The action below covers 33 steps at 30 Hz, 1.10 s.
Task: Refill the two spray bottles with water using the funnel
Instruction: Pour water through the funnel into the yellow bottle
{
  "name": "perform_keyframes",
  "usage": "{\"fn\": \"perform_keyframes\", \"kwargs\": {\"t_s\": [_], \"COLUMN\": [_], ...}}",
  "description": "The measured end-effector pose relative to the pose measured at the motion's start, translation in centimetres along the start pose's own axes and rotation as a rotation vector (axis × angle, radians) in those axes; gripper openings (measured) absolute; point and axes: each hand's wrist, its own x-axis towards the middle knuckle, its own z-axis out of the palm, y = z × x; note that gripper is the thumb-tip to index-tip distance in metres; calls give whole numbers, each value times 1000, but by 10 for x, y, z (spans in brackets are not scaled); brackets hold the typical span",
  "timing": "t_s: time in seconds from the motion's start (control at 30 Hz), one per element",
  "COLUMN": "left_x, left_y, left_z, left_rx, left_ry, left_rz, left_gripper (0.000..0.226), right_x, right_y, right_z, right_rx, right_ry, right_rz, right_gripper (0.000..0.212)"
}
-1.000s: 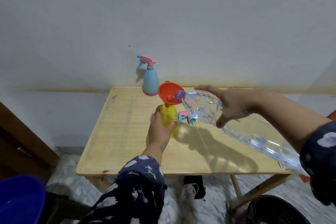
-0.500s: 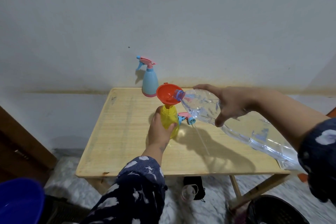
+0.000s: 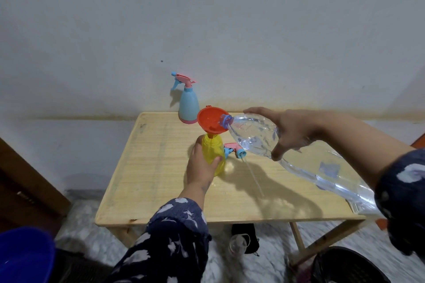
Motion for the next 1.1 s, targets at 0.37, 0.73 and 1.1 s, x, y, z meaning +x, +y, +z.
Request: {"fn": "perform_keyframes", "kwargs": {"t_s": [0.37, 0.73, 1.1], "left_x": [0, 1, 2], "left_y": [0, 2, -3], "left_z": [0, 0, 1], "left_rx": [14, 41, 43], "left_ry": [-4, -7, -4], "left_rz": [-17, -20, -46], "left_gripper": [75, 80, 79], "right_x": [-3, 0, 24], "right_y": [-2, 21, 75], "right_z": [-2, 10, 53], "right_rx": [-30, 213, 615], "right_ry": [27, 232, 721], "right_rz": [5, -113, -54], "right_gripper": [111, 113, 120]}}
